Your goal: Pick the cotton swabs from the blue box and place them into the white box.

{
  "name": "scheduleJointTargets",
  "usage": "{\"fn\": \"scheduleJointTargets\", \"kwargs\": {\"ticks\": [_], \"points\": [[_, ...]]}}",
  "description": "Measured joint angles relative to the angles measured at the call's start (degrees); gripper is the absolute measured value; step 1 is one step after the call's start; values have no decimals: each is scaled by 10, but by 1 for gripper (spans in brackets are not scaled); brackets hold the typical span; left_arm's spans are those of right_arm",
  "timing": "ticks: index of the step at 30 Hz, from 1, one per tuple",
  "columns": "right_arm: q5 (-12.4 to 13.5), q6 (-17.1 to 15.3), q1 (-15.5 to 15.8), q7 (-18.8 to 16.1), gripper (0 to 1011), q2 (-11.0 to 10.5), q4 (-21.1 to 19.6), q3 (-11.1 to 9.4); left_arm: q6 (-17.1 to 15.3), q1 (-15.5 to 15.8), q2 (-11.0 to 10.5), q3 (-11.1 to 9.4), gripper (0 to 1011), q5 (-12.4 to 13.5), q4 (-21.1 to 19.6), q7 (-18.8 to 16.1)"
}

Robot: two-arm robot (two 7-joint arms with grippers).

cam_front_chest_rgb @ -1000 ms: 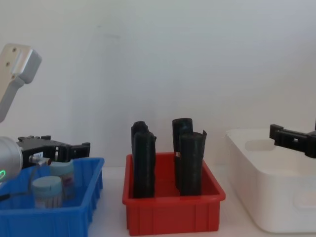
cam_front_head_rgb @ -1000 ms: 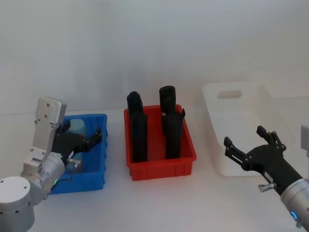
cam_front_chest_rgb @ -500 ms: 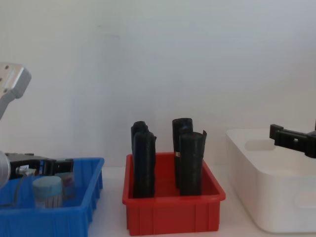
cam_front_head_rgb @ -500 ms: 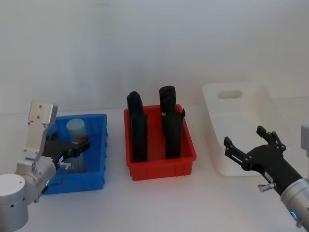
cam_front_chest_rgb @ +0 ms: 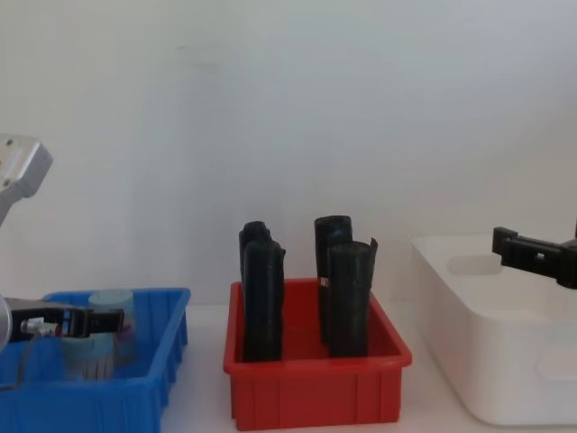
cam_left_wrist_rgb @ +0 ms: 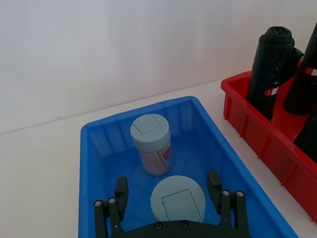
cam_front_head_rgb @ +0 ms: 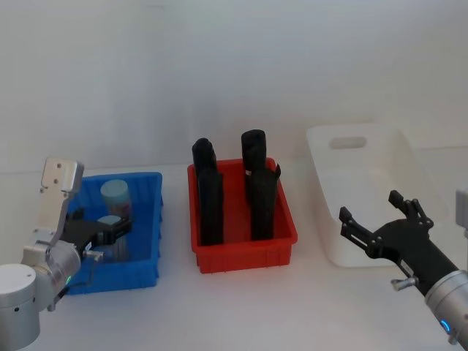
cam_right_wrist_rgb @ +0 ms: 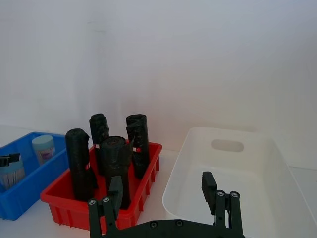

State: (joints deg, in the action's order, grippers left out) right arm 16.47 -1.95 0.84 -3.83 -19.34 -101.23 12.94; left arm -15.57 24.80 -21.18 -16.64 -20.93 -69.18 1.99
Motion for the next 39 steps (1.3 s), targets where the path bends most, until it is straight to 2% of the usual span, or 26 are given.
{"fn": "scheduleJointTargets", "kwargs": {"ticks": [17,19,30,39], "points": [[0,0,0,0,1002,0,0,0,-5,3,4,4,999,-15,18,16],[0,0,0,0,1002,0,0,0,-6,3,4,4,981,-16,19,17],[0,0,0,0,1002,0,0,0,-8,5,6,5,683,-16,24,29],[0,0,0,0,1002,0,0,0,-6,6,7,5,669,-10,17,36]]}}
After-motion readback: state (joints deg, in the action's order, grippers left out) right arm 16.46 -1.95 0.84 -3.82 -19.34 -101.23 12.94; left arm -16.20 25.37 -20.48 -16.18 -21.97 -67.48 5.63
